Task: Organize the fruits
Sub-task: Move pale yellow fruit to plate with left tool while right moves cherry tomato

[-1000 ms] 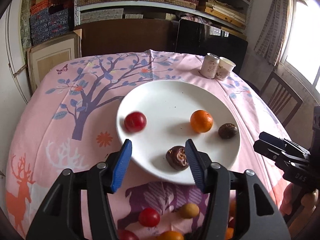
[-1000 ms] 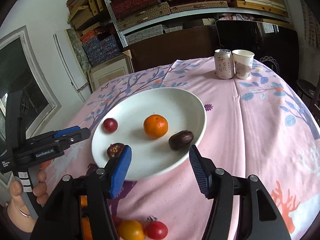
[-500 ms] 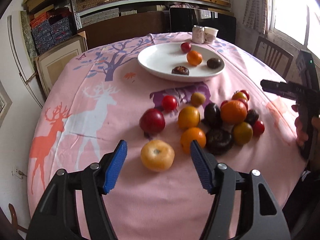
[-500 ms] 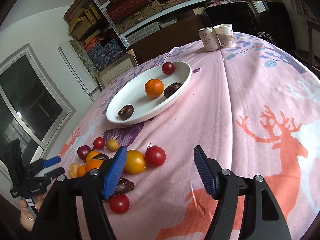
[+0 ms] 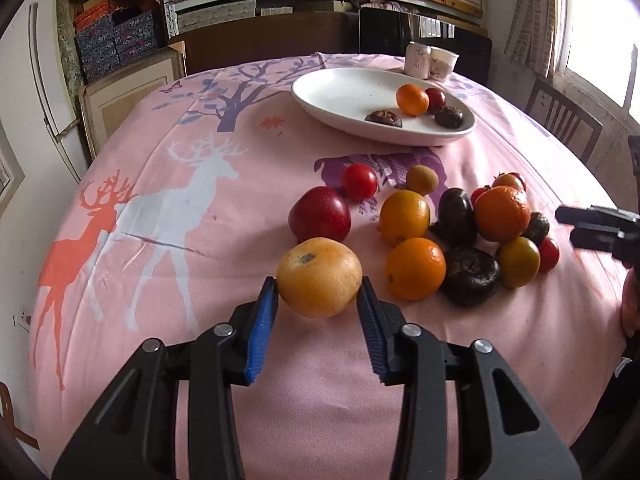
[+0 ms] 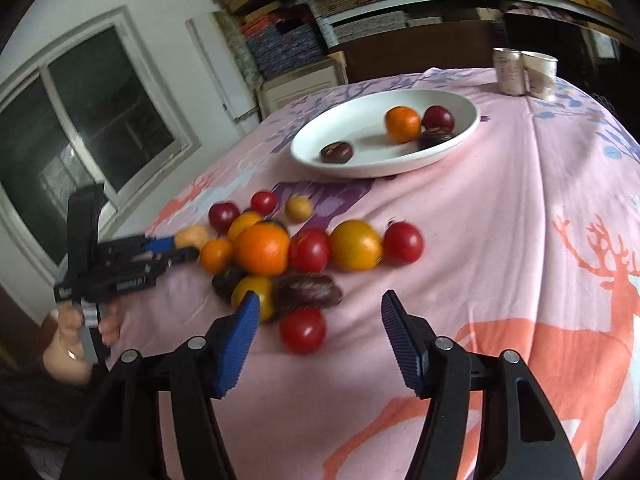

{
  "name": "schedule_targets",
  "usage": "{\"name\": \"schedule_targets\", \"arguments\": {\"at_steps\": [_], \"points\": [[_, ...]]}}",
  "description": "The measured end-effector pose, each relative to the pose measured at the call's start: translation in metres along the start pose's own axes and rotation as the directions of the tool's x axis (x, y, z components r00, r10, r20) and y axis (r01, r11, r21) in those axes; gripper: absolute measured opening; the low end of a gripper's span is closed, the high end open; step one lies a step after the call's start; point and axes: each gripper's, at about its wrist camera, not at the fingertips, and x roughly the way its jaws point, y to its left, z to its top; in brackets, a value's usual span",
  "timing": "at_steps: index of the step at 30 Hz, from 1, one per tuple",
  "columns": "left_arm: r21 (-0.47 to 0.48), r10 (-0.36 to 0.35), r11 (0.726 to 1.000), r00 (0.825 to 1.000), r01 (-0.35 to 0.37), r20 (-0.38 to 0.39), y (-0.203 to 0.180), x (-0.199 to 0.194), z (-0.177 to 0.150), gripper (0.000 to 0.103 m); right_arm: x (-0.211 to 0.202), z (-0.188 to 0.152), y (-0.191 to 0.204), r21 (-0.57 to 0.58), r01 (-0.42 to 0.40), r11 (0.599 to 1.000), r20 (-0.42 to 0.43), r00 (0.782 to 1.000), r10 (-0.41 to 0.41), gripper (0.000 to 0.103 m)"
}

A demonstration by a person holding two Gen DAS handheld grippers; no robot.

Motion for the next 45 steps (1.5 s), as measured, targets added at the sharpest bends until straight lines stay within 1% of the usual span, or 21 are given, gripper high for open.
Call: {"name": "schedule_targets", "arguments": {"at_steps": [1,2,3,5,8,10,11,14,17,20,21,23,26,29,32,33,36,39,41,43,45], "points": [[-0.004,0.001,1.000,1.000,-0.001,0.007,0.000,-0.001,0.000,0.039,0.001,-0.004,0.008,-0.033,0.008,0.999,-0.016,1.000,-0.009,0.056],[-0.004,-0.003,1.000,1.000,0.004,0.012,0.000,-0.002,0.000,0.039,0.003,-0.006,0.014,-0.059,0.019,0.998,-0.026,0.999,-0.021,0.049],[-0.002,-0.005,1.000,1.000,0.005,0.017,0.000,-0.003,0.001,0.039,0.005,-0.008,0.019,-0.076,0.039,0.996,-0.033,0.999,-0.041,0.046],[0.004,-0.007,1.000,1.000,0.007,0.025,-0.001,-0.004,0.001,0.039,0.010,-0.006,0.021,-0.083,0.068,0.994,-0.055,0.996,-0.072,0.045],[0.002,-0.011,1.000,0.999,0.011,0.037,-0.001,-0.006,0.001,0.039,0.021,-0.001,0.022,-0.068,0.076,0.995,-0.099,0.992,-0.082,0.045],[-0.009,-0.015,1.000,0.999,0.015,0.044,0.001,-0.008,0.000,0.040,0.031,0.000,0.023,-0.074,0.116,0.991,-0.128,0.984,-0.125,0.037],[-0.015,-0.015,1.000,0.999,0.016,0.046,0.002,-0.008,-0.001,0.040,0.031,-0.001,0.025,-0.079,0.124,0.989,-0.126,0.983,-0.133,0.029],[-0.029,-0.023,0.999,0.998,0.024,0.051,0.004,-0.011,-0.002,0.040,0.029,-0.001,0.026,-0.063,0.109,0.992,-0.134,0.984,-0.116,0.028],[-0.020,-0.005,1.000,0.998,0.006,0.056,0.000,-0.014,-0.003,0.040,0.021,-0.004,0.025,-0.028,0.072,0.997,-0.136,0.988,-0.075,0.028],[-0.008,-0.019,1.000,0.997,0.019,0.070,-0.008,-0.020,-0.002,0.040,0.005,-0.003,0.022,-0.003,0.021,1.000,-0.112,0.994,-0.022,0.028],[-0.008,-0.027,1.000,0.996,0.028,0.088,-0.011,-0.024,0.001,0.040,-0.002,-0.001,0.021,0.004,0.008,1.000,-0.095,0.995,-0.008,0.028],[-0.002,-0.043,0.999,0.992,0.043,0.115,-0.017,-0.032,0.010,0.040,-0.015,0.006,0.018,0.011,-0.007,1.000,-0.056,0.998,0.007,0.028],[0.001,-0.072,0.997,0.985,0.073,0.158,-0.025,-0.040,0.032,0.040,-0.029,0.024,0.009,0.021,0.018,1.000,0.005,1.000,-0.018,0.028],[0.000,-0.086,0.996,0.982,0.087,0.169,-0.033,-0.034,0.061,0.040,-0.034,0.049,-0.001,0.037,0.039,0.999,0.052,0.998,-0.041,0.028],[0.009,-0.082,0.997,0.982,0.081,0.169,-0.040,-0.017,0.093,0.040,-0.027,0.080,-0.015,0.088,0.053,0.995,0.096,0.993,-0.061,0.029],[0.022,-0.068,0.998,0.983,0.065,0.169,-0.044,-0.011,0.103,0.040,-0.023,0.090,-0.020,0.104,0.058,0.993,0.104,0.992,-0.069,0.029],[0.060,-0.048,0.997,0.985,0.039,0.168,-0.055,0.013,0.132,0.040,0.001,0.114,-0.035,0.142,0.087,0.986,0.103,0.989,-0.102,0.029],[0.062,-0.059,0.997,0.988,0.051,0.140,-0.060,0.043,0.159,0.040,0.029,0.130,-0.047,0.169,0.109,0.980,0.084,0.989,-0.124,0.029],[0.057,-0.061,0.997,0.993,0.056,0.101,-0.061,0.066,0.172,0.040,0.047,0.137,-0.053,0.187,0.121,0.975,0.070,0.988,-0.137,0.030],[0.042,-0.061,0.997,0.996,0.059,0.059,-0.059,0.084,0.178,0.041,0.055,0.141,-0.057,0.205,0.124,0.971,0.067,0.988,-0.141,0.032],[0.021,-0.056,0.998,0.997,0.055,0.044,-0.055,0.091,0.178,0.041,0.055,0.141,-0.057,0.209,0.131,0.969,0.083,0.985,-0.151,0.036]]}}
